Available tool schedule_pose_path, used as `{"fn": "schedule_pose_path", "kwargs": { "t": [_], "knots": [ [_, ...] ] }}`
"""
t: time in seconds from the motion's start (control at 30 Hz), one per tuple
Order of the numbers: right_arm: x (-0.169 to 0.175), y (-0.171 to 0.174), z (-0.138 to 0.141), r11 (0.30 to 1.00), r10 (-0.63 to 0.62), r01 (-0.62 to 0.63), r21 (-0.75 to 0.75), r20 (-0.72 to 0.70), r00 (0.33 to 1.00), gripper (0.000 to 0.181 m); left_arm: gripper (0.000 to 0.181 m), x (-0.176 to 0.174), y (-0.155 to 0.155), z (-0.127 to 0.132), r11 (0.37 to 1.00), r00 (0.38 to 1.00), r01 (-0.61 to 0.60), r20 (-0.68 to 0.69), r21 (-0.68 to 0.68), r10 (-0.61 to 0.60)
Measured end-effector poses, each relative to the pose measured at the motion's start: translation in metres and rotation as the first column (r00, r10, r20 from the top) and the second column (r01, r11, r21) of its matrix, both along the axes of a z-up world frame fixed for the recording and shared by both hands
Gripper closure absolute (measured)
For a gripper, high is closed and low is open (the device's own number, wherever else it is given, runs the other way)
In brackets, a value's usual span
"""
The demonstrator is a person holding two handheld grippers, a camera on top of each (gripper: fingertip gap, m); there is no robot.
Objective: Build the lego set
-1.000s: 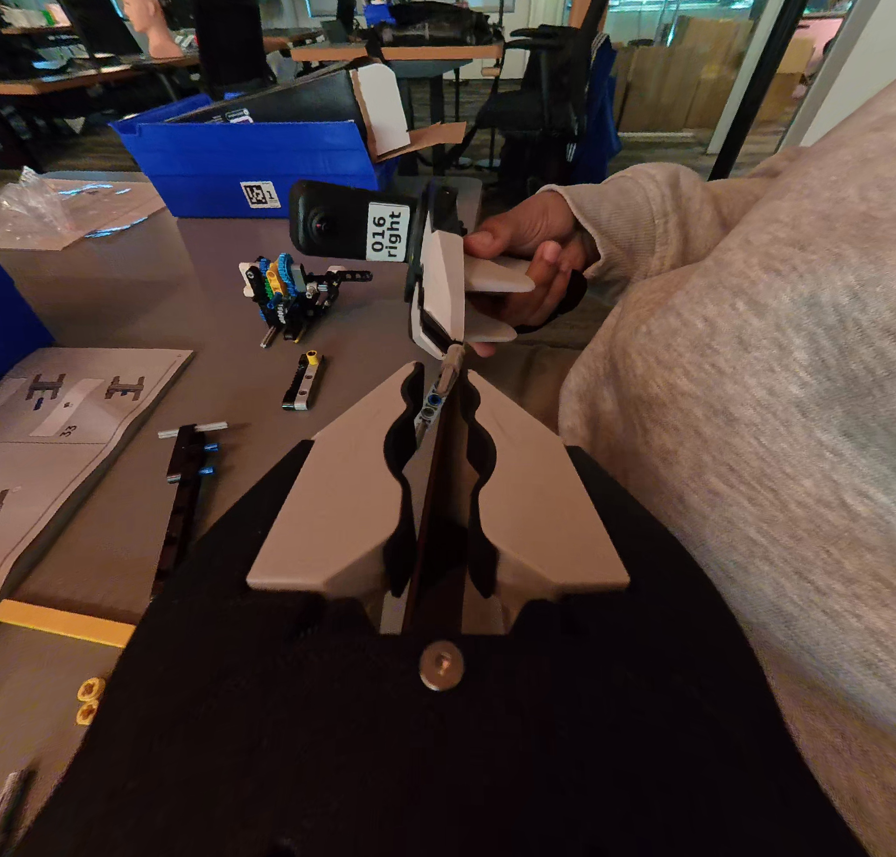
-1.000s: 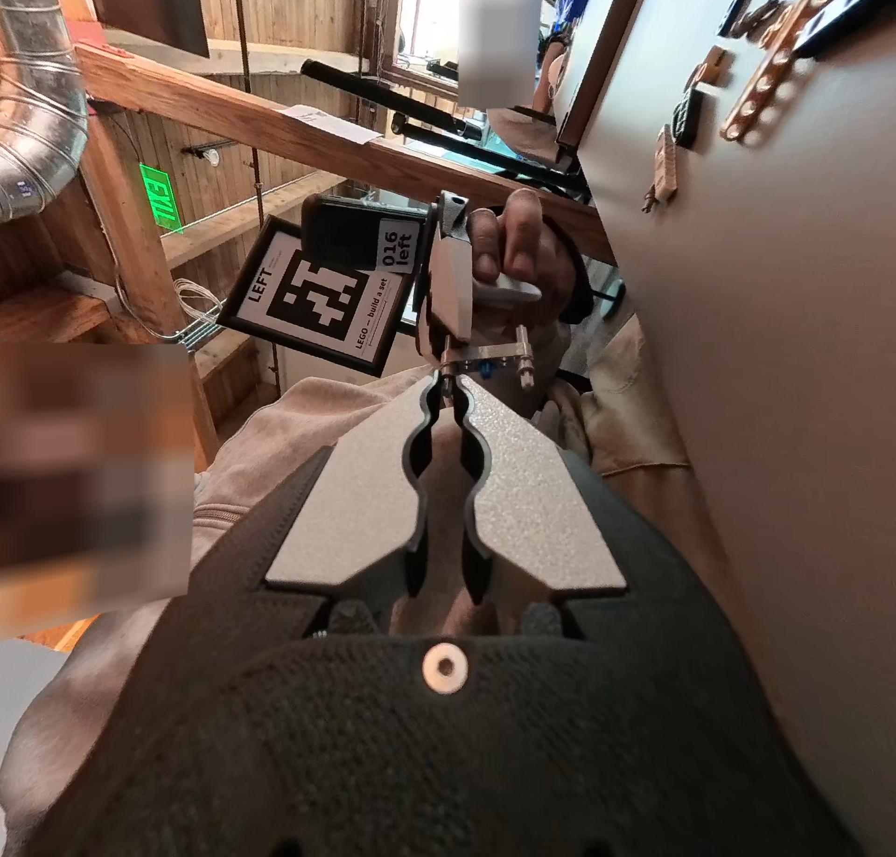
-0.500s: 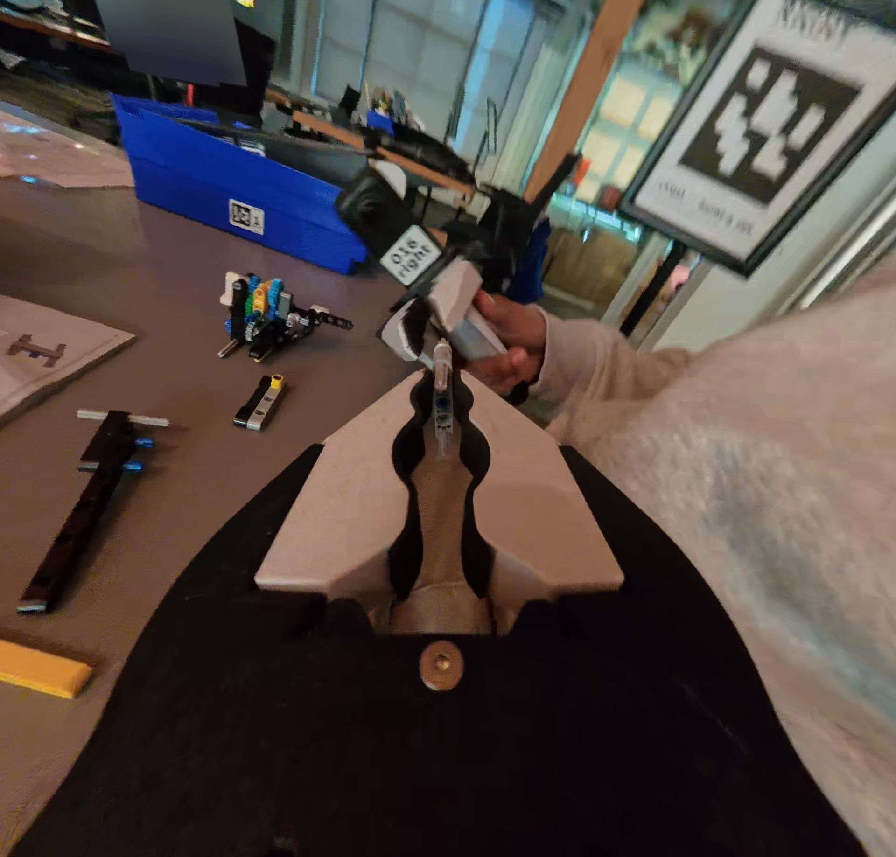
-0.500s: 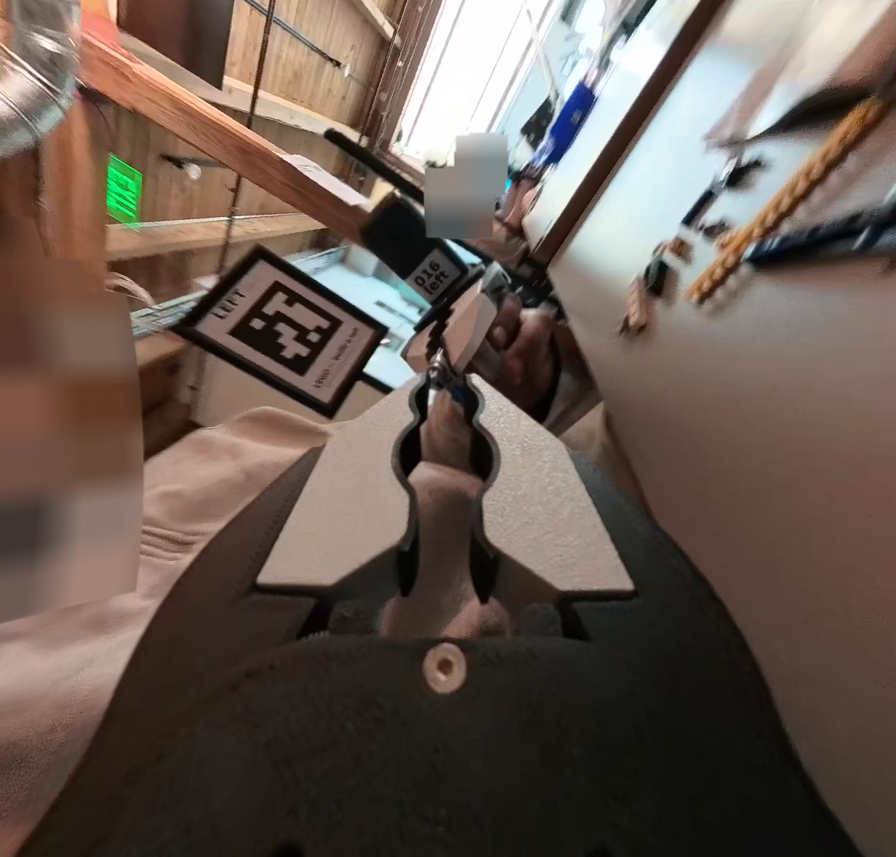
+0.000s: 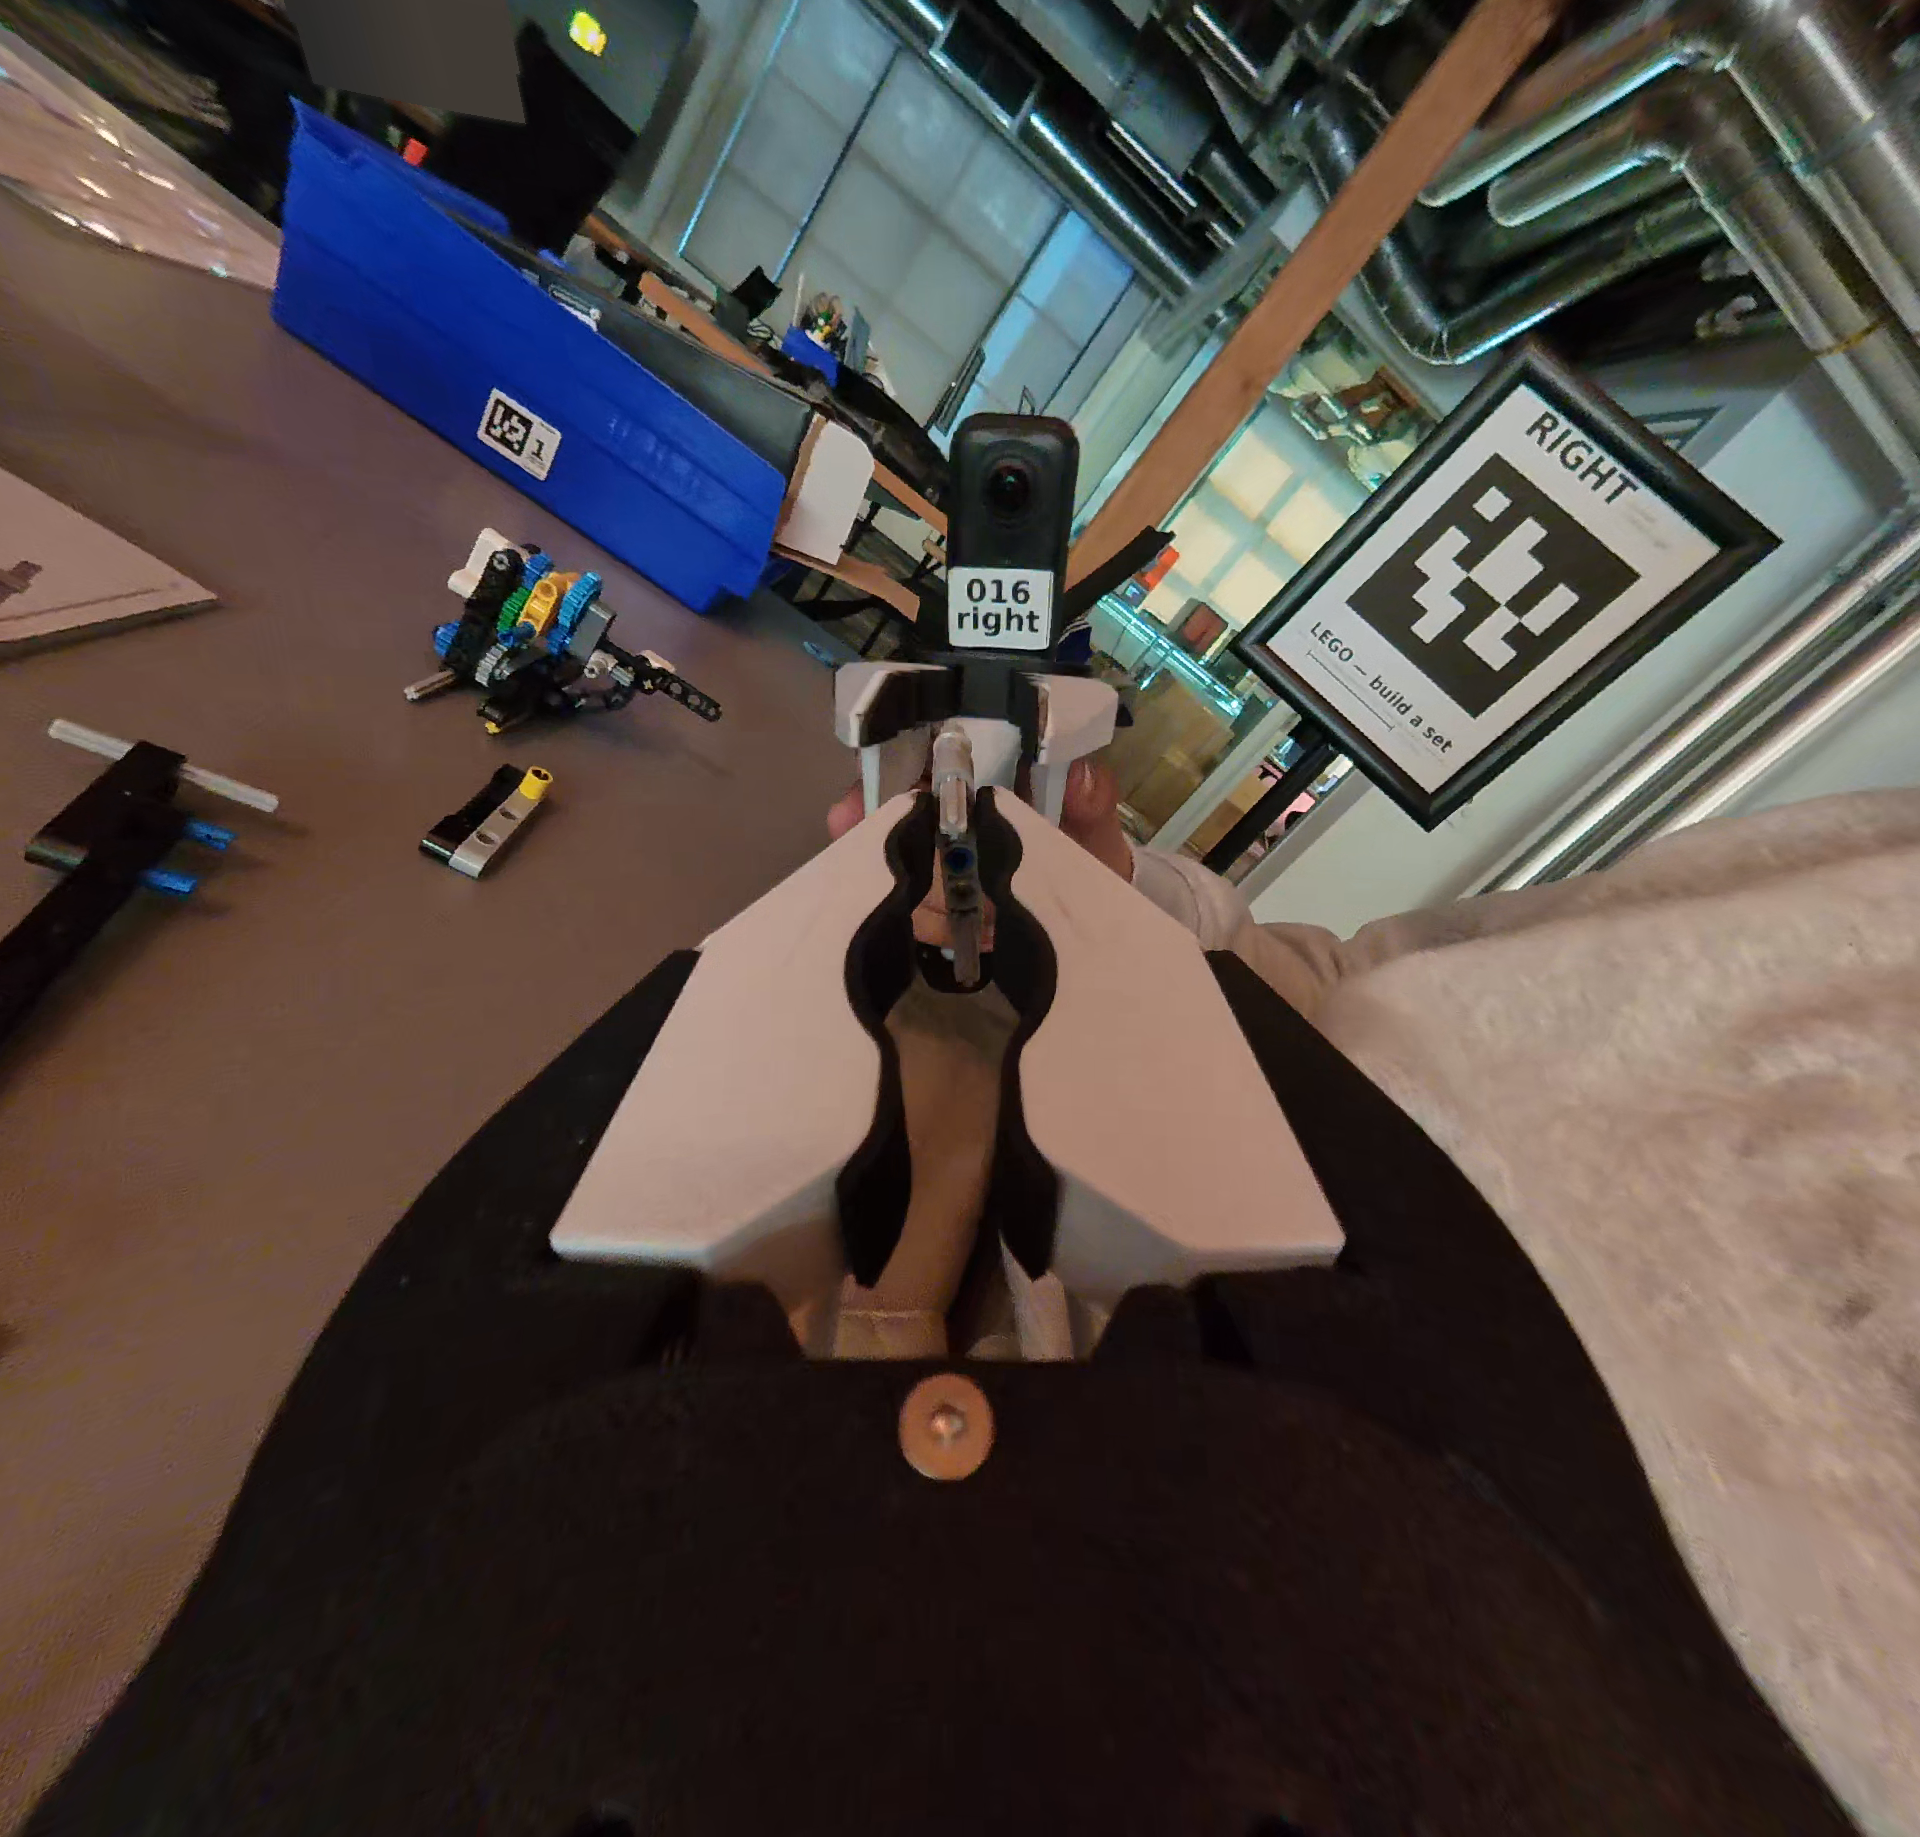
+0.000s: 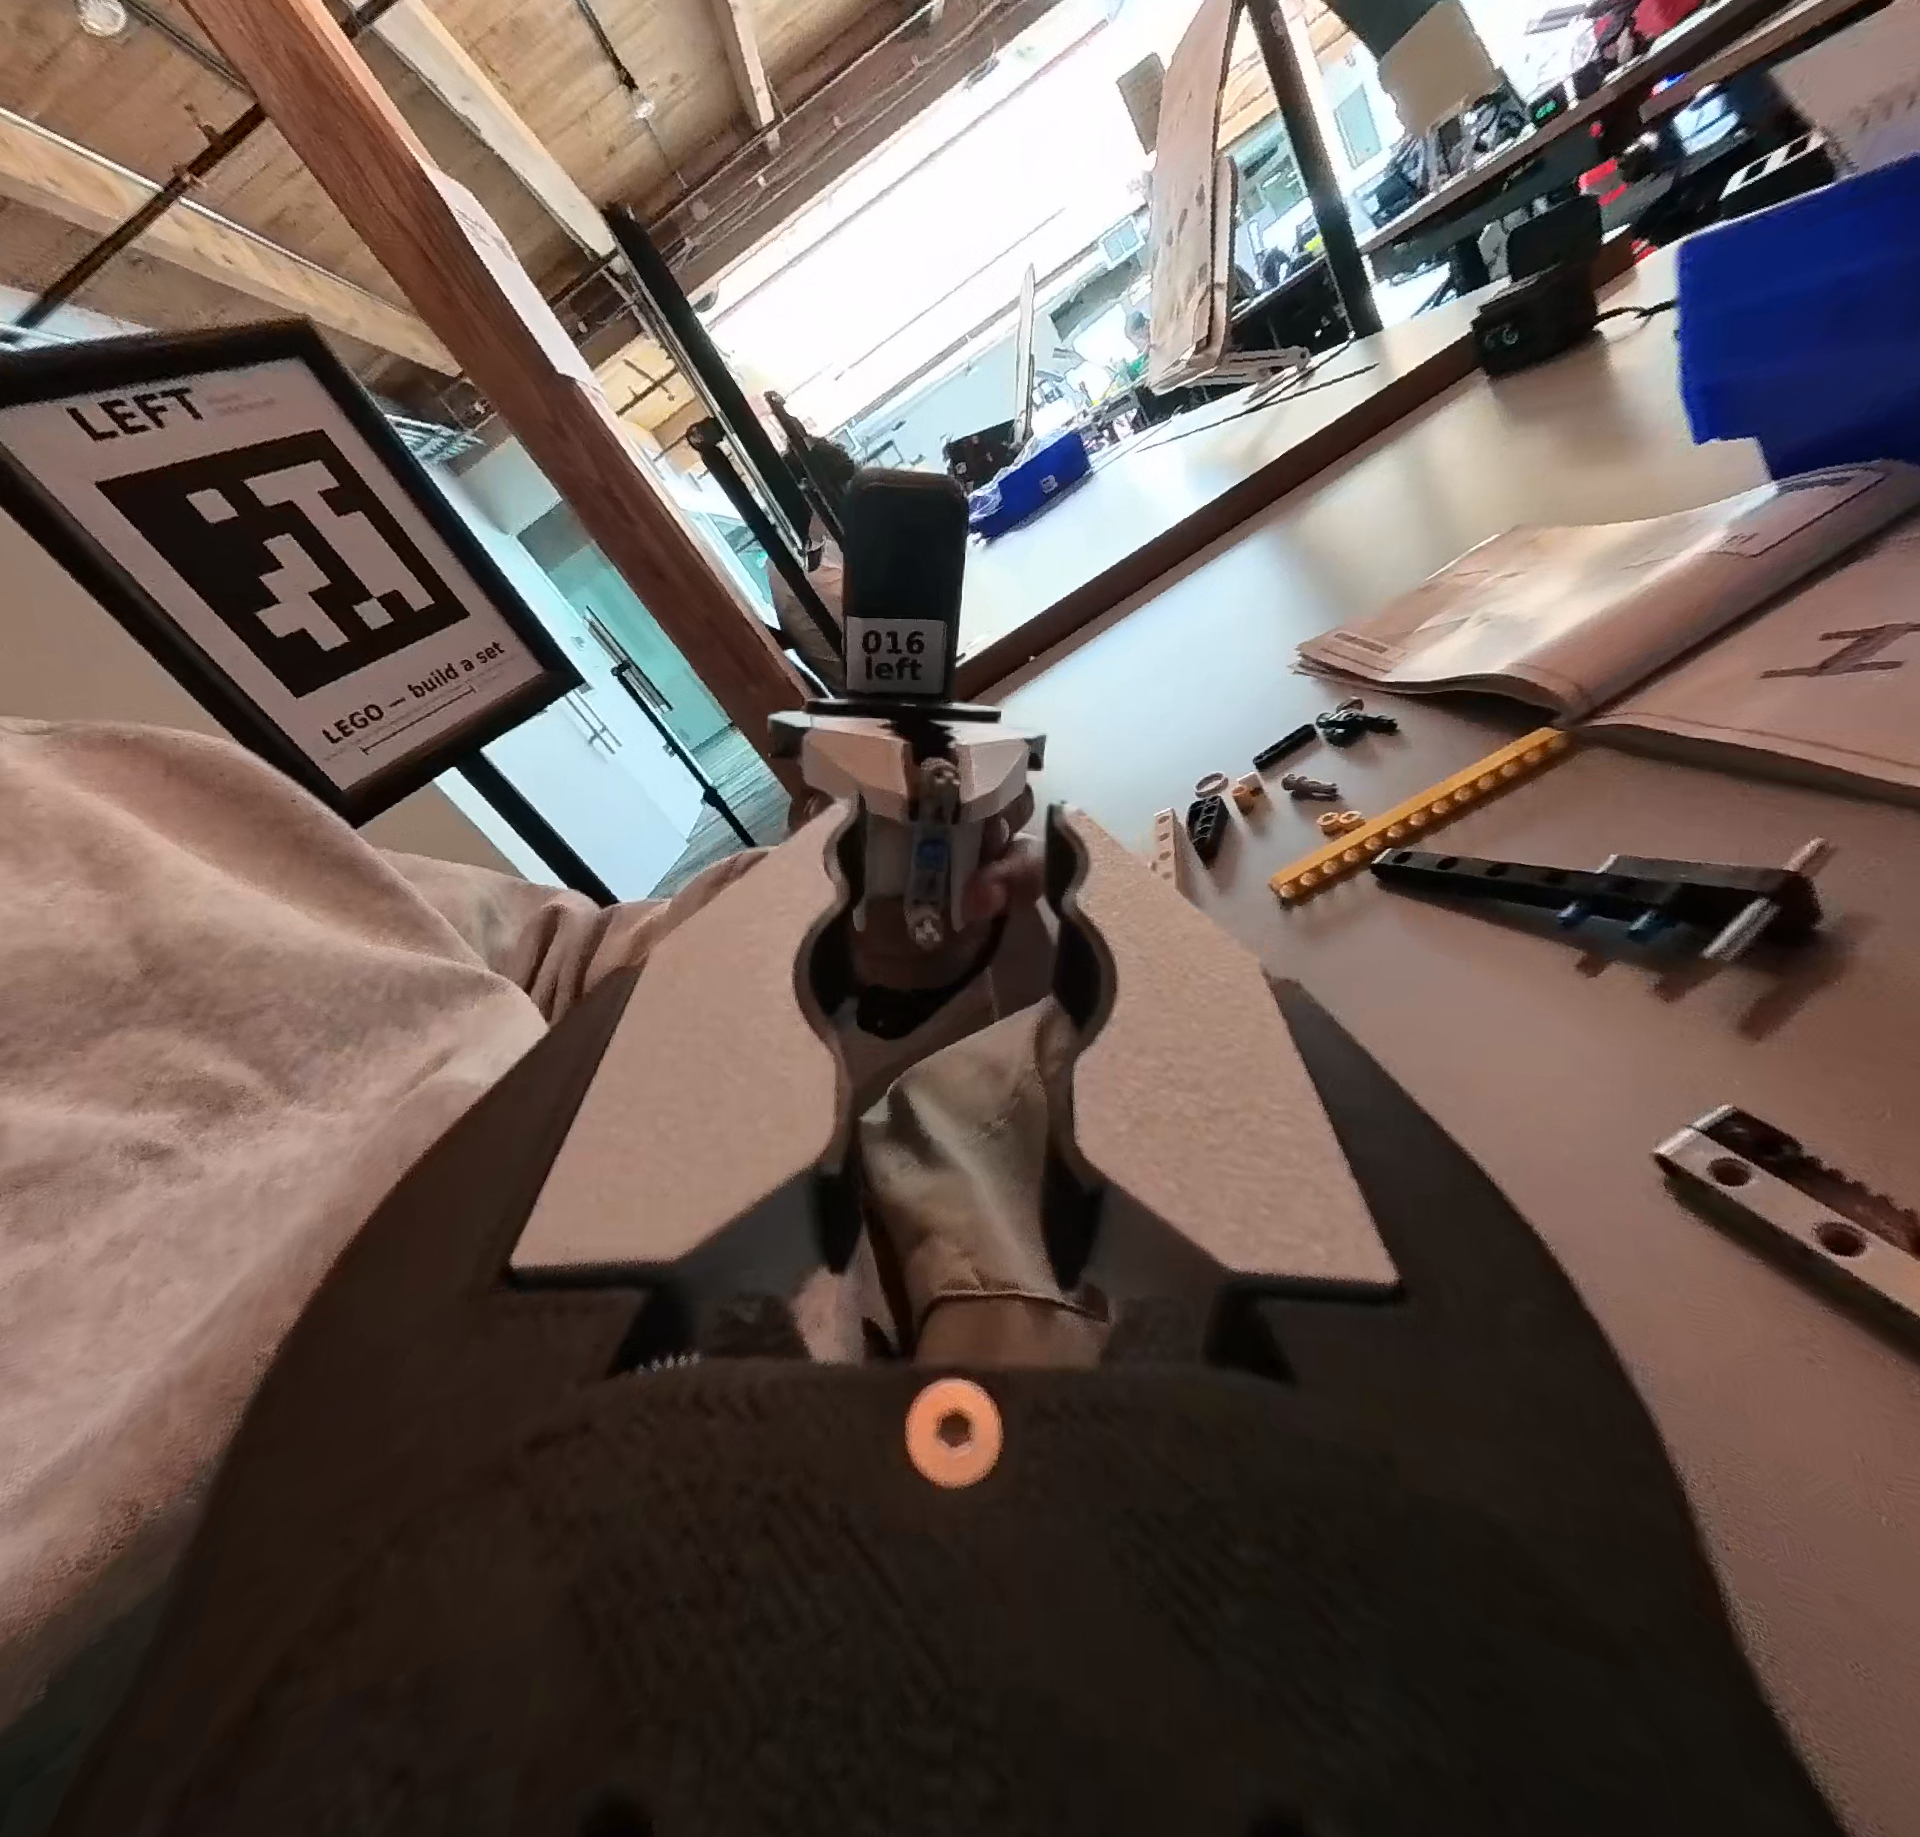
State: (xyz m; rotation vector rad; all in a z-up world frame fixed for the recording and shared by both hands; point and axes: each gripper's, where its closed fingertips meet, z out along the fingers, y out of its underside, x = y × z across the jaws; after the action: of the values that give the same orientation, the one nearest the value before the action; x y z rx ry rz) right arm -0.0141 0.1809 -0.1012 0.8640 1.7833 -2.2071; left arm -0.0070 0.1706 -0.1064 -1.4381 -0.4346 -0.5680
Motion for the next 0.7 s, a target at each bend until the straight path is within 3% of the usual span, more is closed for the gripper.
{"fn": "schedule_pose_path", "kwargs": {
  "t": [0.3, 0.7],
  "knots": [
    [0.005, -0.009, -0.008, 0.999, 0.043, -0.043, 0.026, 0.013, 0.999, 0.173, 0.177, 0.006, 0.006, -0.011, 0.997, 0.999, 0.052, 0.012, -0.056, -0.052],
    [0.006, -0.009, -0.009, 0.997, 0.076, -0.077, 0.021, 0.032, 0.997, 0.177, 0.178, 0.008, 0.007, -0.012, 0.995, 0.998, 0.069, 0.018, -0.070, -0.068]
  ]
}}
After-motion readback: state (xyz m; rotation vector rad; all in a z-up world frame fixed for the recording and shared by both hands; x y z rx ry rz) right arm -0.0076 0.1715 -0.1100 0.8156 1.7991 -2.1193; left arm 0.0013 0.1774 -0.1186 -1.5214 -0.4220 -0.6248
